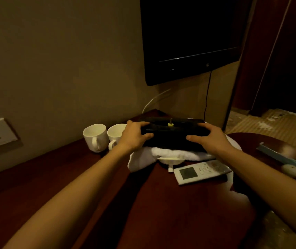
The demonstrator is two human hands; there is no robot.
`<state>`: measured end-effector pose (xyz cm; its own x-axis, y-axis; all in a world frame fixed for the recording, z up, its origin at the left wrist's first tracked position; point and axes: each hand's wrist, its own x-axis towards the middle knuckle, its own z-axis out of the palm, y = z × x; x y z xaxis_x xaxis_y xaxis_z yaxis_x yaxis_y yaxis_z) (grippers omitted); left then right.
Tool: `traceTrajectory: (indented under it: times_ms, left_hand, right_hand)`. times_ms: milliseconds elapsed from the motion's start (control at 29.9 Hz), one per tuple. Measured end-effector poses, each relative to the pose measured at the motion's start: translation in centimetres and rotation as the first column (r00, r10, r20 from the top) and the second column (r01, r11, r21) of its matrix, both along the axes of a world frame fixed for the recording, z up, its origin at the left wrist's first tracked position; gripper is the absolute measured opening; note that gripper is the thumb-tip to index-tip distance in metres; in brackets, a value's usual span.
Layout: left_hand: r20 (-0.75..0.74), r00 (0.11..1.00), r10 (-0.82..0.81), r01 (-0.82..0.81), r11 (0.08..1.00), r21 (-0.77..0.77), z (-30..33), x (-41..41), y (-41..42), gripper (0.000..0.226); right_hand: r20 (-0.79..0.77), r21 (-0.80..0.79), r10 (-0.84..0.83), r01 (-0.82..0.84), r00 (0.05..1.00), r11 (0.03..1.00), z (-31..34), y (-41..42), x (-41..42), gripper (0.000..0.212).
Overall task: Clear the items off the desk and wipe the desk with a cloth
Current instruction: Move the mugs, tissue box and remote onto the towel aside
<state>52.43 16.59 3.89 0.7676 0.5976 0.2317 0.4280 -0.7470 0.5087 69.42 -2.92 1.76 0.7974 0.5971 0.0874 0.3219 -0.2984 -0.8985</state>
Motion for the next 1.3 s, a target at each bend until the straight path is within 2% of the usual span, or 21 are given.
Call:
traceTrajectory:
  times_ms: [234, 301, 367, 468, 534, 668, 735, 902, 1035, 1169, 1302]
  left_hand:
    - [-0.050, 0.999, -0.015, 0.018, 0.998, 0.059, 0.0, -0.5, -0.8, 0.055]
    - [-0.043, 0.999, -0.011, 0.014, 0.997, 0.077, 0.4, -0.8, -1.0, 0.058]
    - [-0.024, 0.999, -0.020, 0.023, 0.995, 0.101, 1.1, -1.6, -1.2, 0.060]
    - [-0.023, 1.000, -0.018, 0.021, 0.993, 0.115, 2.0, -3.1, -1.5, 0.062]
    - [-0.034, 0.999, -0.008, 0.013, 0.991, 0.130, 2.5, -4.8, -1.9, 0.062]
    - [-0.045, 0.999, 0.027, -0.020, 0.989, 0.149, 3.1, -9.8, -2.8, 0.061]
    - [-0.062, 0.996, 0.061, -0.050, 0.984, 0.169, 3.2, -13.2, -2.9, 0.061]
    - [-0.106, 0.966, 0.234, -0.215, 0.962, 0.166, 2.8, -24.9, -2.2, 0.070]
    - [-0.133, 0.907, 0.399, -0.379, 0.913, 0.154, 2.3, -35.8, -2.9, 0.072]
    - [-0.145, 0.822, 0.550, -0.527, 0.833, 0.171, 2.0, -46.8, -4.2, 0.072]
    - [-0.151, 0.692, 0.706, -0.686, 0.708, 0.168, 1.4, -57.2, -6.2, 0.075]
  right_hand:
    - [0.030, -0.063, -0.022, 0.024, 0.999, 0.998, 0.3, -0.4, -1.0, 0.078]
    - [0.107, -0.093, -0.037, 0.047, 0.994, 0.995, 0.8, -0.4, -1.3, 0.066]
    - [0.249, -0.147, -0.057, 0.096, 0.967, 0.984, 1.3, -0.1, -1.8, 0.061]
    - [0.470, -0.257, -0.031, 0.171, 0.882, 0.951, 2.3, 0.7, -3.5, 0.070]
    - [0.552, -0.281, 0.032, 0.150, 0.833, 0.948, 2.9, 1.2, -5.5, 0.074]
    - [0.555, -0.305, 0.218, -0.047, 0.803, 0.951, 4.1, 2.2, -11.2, 0.069]
    - [0.529, -0.336, 0.319, -0.151, 0.787, 0.930, 4.6, 2.9, -14.6, 0.077]
    - [0.511, -0.363, 0.492, -0.341, 0.705, 0.867, 5.3, 5.7, -24.8, 0.071]
    - [0.462, -0.443, 0.681, -0.518, 0.568, 0.732, 4.9, 7.9, -35.1, 0.100]
    - [0.431, -0.460, 0.793, -0.652, 0.430, 0.603, 4.2, 9.8, -45.4, 0.104]
    - [0.424, -0.480, 0.867, -0.746, 0.262, 0.461, 3.0, 11.3, -55.6, 0.105]
